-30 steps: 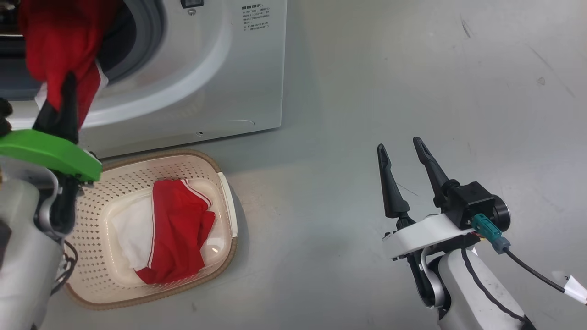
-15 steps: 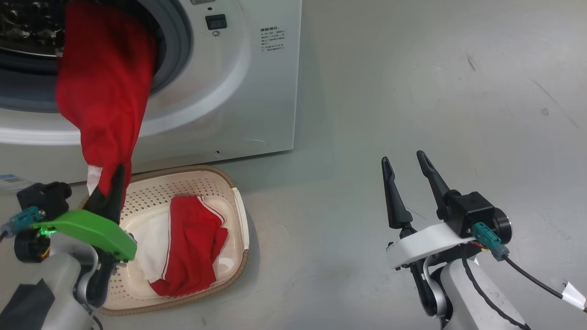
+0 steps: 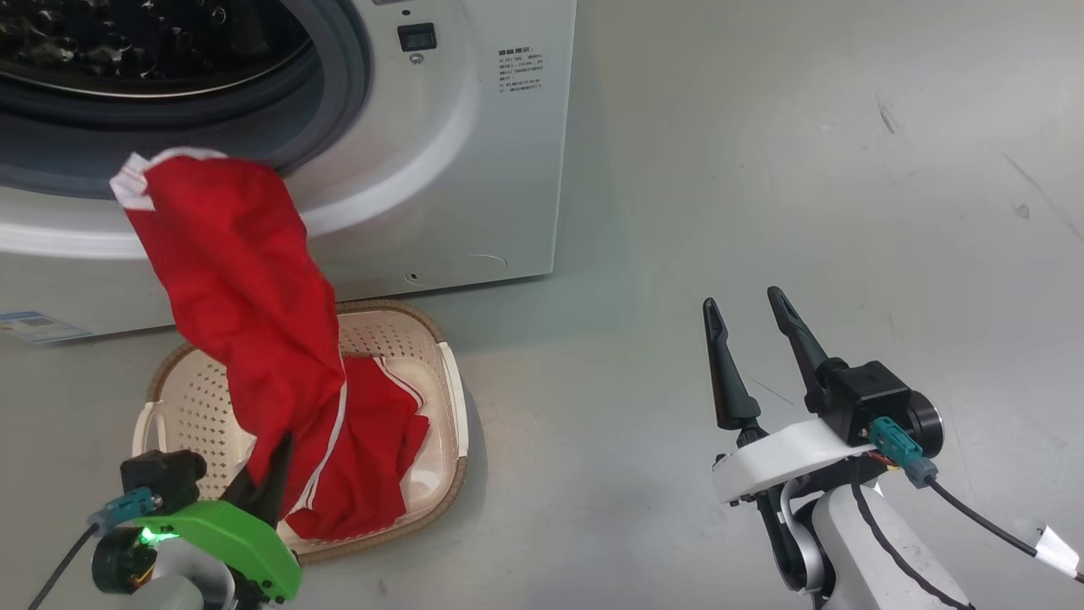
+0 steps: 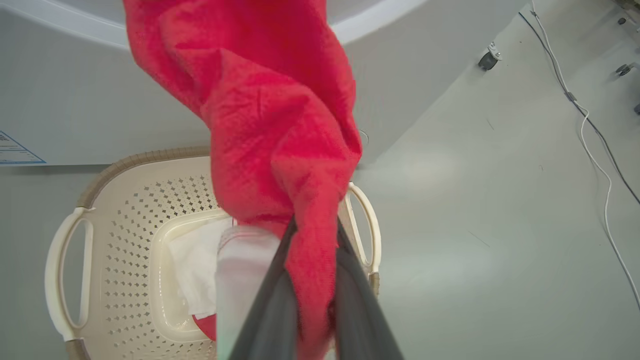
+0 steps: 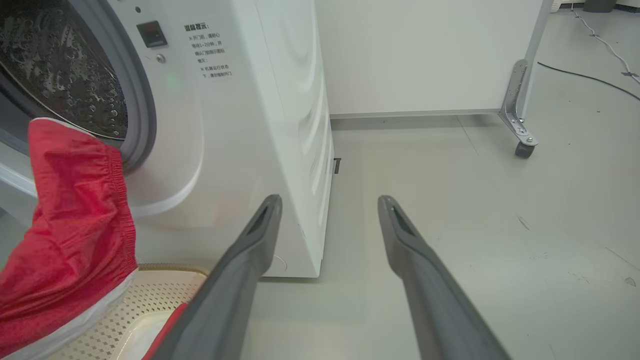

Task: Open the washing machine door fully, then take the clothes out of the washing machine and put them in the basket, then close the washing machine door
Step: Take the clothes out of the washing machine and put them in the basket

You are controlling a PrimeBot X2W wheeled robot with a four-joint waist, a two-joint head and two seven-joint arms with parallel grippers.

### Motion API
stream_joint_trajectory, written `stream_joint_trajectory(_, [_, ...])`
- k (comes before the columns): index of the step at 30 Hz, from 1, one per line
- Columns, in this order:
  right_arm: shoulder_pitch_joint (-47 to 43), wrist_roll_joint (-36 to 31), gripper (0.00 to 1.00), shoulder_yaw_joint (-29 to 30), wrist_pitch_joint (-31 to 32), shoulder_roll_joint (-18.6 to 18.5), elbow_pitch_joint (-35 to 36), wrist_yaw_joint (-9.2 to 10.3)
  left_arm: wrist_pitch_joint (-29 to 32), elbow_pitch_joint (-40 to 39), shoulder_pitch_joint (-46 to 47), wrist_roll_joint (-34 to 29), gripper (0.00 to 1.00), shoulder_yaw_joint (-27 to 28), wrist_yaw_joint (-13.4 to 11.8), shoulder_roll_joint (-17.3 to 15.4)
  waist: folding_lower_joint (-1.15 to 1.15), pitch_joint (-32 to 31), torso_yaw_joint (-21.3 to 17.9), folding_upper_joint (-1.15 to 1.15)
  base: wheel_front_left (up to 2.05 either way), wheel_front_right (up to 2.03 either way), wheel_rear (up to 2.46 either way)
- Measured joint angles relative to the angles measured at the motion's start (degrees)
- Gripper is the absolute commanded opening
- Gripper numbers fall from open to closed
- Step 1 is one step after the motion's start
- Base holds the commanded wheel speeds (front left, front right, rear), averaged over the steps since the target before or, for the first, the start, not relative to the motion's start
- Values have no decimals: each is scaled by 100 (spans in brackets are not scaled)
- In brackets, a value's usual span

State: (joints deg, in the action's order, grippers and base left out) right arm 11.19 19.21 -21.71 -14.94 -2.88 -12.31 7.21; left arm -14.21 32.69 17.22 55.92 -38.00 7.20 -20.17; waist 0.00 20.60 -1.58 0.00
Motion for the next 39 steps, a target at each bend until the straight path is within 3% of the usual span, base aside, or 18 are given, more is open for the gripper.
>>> stream_joint_trajectory(17, [12,-104,100,-30,0,-1,133,0,0,397,-46,-26,0,-250,0,-189,0,412,-56,0,0,0,0])
stream_joint_trajectory(39, [177,-226,100,-31,0,0,657,0,-5,254,678,-183,0,294,0,-409,0,1579,-264,0,0,0,0])
